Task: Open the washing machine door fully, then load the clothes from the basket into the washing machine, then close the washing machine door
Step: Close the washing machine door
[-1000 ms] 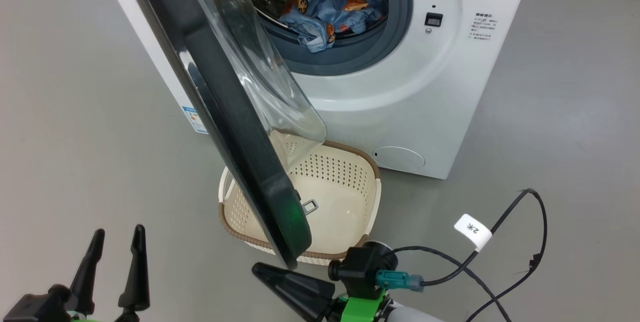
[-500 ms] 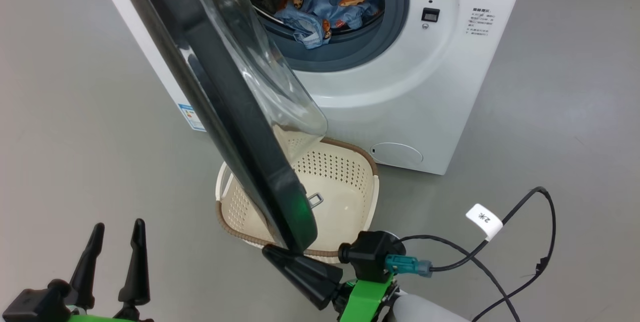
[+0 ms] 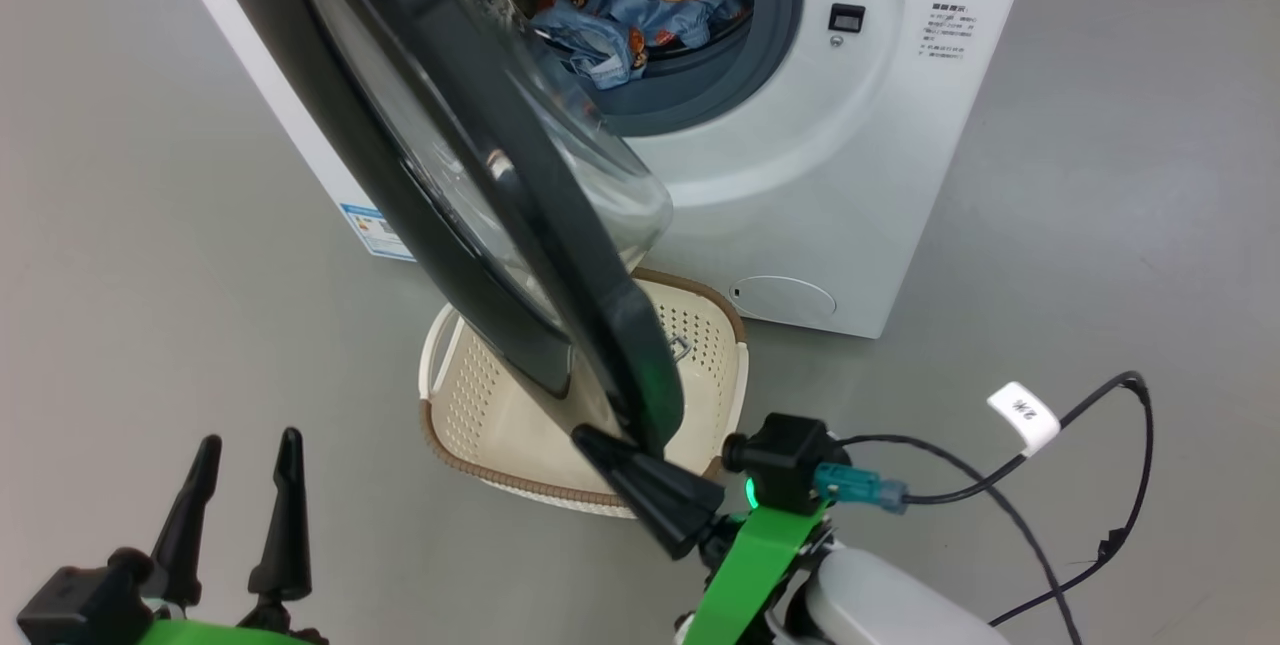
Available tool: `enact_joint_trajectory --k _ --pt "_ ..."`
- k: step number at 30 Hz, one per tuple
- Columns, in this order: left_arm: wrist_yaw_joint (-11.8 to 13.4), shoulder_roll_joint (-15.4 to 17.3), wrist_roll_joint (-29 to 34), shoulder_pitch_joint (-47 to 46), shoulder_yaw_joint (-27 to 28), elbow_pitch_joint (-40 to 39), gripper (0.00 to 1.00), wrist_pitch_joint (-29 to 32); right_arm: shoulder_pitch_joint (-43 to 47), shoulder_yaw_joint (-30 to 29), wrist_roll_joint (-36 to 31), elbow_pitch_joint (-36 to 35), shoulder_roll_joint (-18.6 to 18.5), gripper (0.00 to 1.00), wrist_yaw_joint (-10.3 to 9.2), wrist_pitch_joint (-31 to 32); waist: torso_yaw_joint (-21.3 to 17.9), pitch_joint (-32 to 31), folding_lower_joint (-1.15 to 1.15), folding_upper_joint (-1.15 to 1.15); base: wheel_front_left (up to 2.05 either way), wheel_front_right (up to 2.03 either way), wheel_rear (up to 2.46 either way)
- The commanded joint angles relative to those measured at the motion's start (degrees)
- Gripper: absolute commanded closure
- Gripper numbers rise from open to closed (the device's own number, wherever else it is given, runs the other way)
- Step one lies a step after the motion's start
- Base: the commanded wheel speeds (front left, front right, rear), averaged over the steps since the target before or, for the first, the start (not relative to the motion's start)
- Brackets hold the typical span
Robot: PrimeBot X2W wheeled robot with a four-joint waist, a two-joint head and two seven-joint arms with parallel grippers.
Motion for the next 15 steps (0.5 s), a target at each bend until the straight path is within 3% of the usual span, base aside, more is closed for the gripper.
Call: enact_joint_trajectory --k 1,15 --pt "-0.1 0.9 0.0 -3.0 1.8 -1.5 0.00 -0.4 0.0 -1.2 -0.9 -0.9 0.8 1.00 0.05 -0.3 -0.1 0.2 0.00 0.00 0.00 0.00 0.00" --pt "-0.1 0.6 0.1 -4.9 -0.4 -1.5 0.00 -0.4 -2.1 -10.1 -3.5 -0.8 -0.6 1.00 0.05 -0.3 -0.6 1.8 0.00 0.00 0.00 0.00 0.00"
